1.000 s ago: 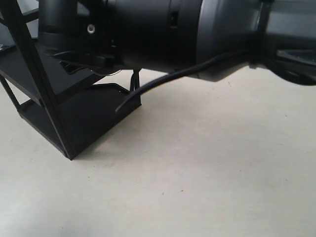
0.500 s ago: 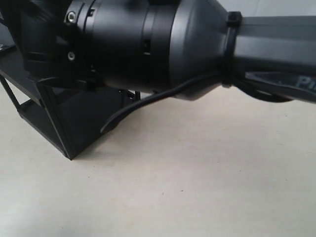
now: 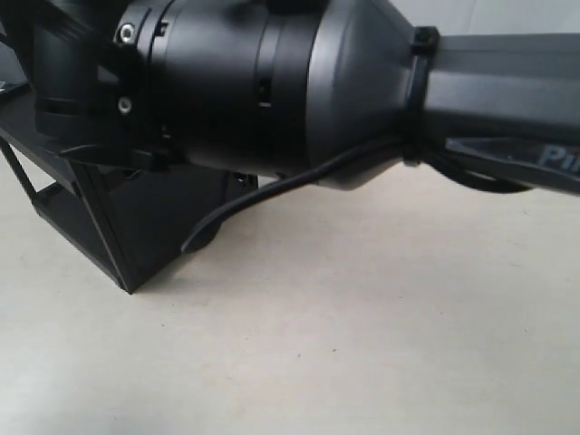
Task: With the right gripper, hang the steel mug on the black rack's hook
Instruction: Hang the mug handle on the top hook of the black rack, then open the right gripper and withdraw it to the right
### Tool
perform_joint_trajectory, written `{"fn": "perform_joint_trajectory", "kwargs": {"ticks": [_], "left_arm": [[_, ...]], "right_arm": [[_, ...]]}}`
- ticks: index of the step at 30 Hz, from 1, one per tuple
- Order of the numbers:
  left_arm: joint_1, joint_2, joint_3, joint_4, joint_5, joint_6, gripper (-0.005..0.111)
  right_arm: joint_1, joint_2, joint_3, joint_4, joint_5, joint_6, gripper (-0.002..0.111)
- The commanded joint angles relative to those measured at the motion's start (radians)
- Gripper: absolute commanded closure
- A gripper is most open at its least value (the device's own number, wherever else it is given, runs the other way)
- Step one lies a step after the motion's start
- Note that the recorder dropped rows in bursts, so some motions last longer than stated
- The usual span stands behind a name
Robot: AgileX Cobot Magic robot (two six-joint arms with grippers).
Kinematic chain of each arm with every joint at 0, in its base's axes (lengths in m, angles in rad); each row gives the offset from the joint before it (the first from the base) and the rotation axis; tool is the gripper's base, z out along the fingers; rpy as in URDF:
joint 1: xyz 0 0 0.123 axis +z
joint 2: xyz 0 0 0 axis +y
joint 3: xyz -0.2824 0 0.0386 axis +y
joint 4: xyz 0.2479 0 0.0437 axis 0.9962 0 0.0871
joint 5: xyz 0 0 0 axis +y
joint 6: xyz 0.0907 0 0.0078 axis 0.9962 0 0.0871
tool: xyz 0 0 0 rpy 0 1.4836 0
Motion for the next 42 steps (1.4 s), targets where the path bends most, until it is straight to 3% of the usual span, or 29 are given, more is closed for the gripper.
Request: {"fn": "perform_joint_trajectory", "kwargs": {"ticks": [1, 13, 15, 17, 19, 21, 25, 28, 36, 42], "left_arm": [[-0.001, -0.005, -0.002, 0.001, -0.006, 0.0, 0.105], [-0.001, -0.005, -0.002, 0.001, -0.006, 0.0, 0.105], [-0.001, -0.005, -0.002, 0.001, -0.006, 0.0, 0.105], [-0.001, -0.005, -0.002, 0.001, -0.006, 0.0, 0.105], [-0.001, -0.005, -0.002, 0.001, -0.006, 0.0, 0.105], [-0.001, -0.005, -0.002, 0.001, -0.006, 0.0, 0.105], [-0.001, -0.005, -0.002, 0.001, -0.006, 0.0, 0.105], [-0.001, -0.005, -0.002, 0.001, -0.006, 0.0, 0.105], [-0.001, -0.005, -0.002, 0.001, -0.006, 0.0, 0.105], [-0.001, -0.005, -0.002, 0.001, -0.006, 0.0, 0.105]], "right_arm": [[0.003, 0.001, -0.004, 0.015, 0.011, -0.013, 0.073], [0.003, -0.111, -0.004, 0.036, 0.052, 0.002, 0.073], [0.003, -0.156, 0.003, 0.038, 0.052, -0.006, 0.083], [0.003, -0.199, 0.072, 0.002, 0.052, -0.006, 0.109], [-0.006, -0.255, 0.218, -0.012, 0.01, 0.0, 0.109], [-0.079, -0.366, 0.408, 0.116, -0.234, 0.0, 0.109], [-0.257, -0.544, 0.617, 0.127, -0.578, -0.061, 0.109], [-0.405, -0.646, 0.673, 0.165, -0.688, -0.081, 0.109], [-0.67, -0.866, 0.816, 0.193, -0.688, -0.112, 0.109], [-0.706, -1.005, 0.872, 0.19, -0.399, -0.102, 0.109]]}}
